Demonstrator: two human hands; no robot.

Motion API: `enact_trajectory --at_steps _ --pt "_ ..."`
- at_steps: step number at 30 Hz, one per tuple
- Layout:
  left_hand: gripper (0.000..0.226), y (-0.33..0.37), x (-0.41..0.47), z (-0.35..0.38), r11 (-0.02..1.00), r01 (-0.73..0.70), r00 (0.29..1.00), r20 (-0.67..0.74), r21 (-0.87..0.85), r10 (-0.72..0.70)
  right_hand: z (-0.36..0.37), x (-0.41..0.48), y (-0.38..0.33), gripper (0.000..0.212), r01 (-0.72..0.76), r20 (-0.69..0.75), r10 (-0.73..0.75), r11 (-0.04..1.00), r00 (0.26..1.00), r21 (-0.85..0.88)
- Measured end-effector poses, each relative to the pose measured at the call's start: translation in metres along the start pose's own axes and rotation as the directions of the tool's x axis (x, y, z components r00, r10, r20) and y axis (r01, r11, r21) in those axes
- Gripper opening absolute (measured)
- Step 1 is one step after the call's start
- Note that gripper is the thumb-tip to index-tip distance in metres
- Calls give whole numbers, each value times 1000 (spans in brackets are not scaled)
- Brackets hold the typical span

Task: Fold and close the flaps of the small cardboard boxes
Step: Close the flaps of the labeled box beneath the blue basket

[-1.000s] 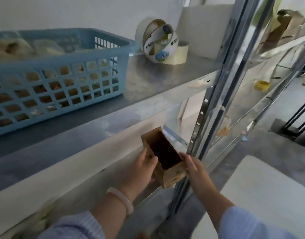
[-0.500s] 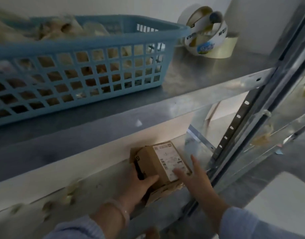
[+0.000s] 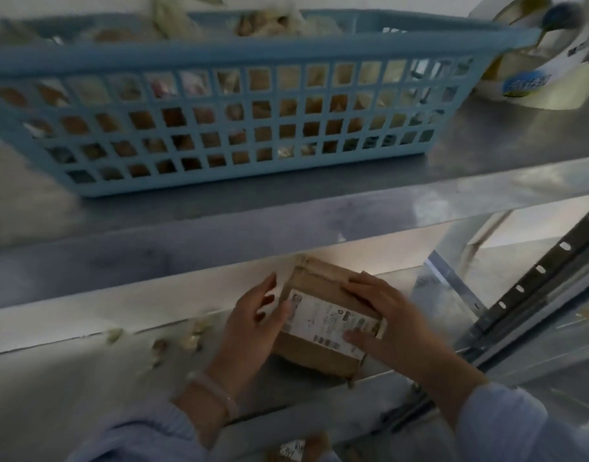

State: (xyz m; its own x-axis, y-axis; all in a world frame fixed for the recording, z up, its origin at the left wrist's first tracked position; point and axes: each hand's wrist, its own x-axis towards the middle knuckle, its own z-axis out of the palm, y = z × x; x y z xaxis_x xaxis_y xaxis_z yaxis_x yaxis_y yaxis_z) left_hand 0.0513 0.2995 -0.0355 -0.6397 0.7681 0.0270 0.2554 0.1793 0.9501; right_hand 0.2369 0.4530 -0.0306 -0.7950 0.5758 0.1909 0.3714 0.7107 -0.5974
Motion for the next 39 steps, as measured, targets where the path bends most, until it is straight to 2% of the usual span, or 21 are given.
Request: enact_trajectory --at_steps 1,4,8,10,13,14,17,20,22,26,28,29,31,33,36,39 --pt "34 -2 -4 -2 1000 -23 999 25 -18 23 5 2 -1 72 82 14 -82 996 997 -39" --pt "33 -14 -17 -6 997 -19 1000 18 -74 20 20 8 -2 68 264 20 -264 957 964 -117" --pt "24 -29 -31 -9 992 45 999 16 -119 -44 25 21 -13 55 310 -40 -323 932 946 -188" --pt "22 -33 -33 -9 992 58 998 -23 -109 -60 27 27 -20 59 335 -3 -351 897 937 -287" --pt "5 -36 -32 -14 991 131 974 -185 -15 -132 35 31 -22 59 346 41 -352 879 935 -330" --pt "12 -37 -32 -15 989 145 967 -213 16 -138 37 30 -22 58 335 25 -345 885 938 -323" --pt "19 -29 -36 -19 982 123 976 -194 141 -94 42 29 -29 59 307 -16 -334 883 943 -355" --pt "7 -17 -39 -24 937 63 984 -181 342 0 49 29 -42 62 306 -29 -347 860 938 -408" --pt "8 -15 -40 -28 890 35 977 -205 454 66 51 28 -46 62 293 -31 -336 859 941 -420" --pt "9 -12 -43 -27 833 -17 968 -201 552 153 53 28 -45 60 297 -19 -343 841 939 -453" --pt "8 -9 -43 -25 867 -22 975 -179 497 127 53 29 -44 58 302 -15 -349 831 937 -467" --pt "10 -11 -42 -25 905 18 982 -179 426 65 53 29 -44 57 302 -14 -348 830 937 -468" --pt "18 -16 -39 -26 972 147 979 -165 185 -117 53 29 -45 57 297 -9 -342 829 940 -473" --pt "24 -21 -38 -28 979 201 969 -141 -10 -201 53 29 -46 58 294 -10 -339 828 941 -477" --pt "27 -20 -40 -29 981 149 983 -93 -127 -161 52 28 -46 58 295 0 -335 830 942 -473" --pt "25 -13 -40 -30 950 88 981 -139 -300 -134 51 27 -46 59 290 34 -314 825 949 -484"
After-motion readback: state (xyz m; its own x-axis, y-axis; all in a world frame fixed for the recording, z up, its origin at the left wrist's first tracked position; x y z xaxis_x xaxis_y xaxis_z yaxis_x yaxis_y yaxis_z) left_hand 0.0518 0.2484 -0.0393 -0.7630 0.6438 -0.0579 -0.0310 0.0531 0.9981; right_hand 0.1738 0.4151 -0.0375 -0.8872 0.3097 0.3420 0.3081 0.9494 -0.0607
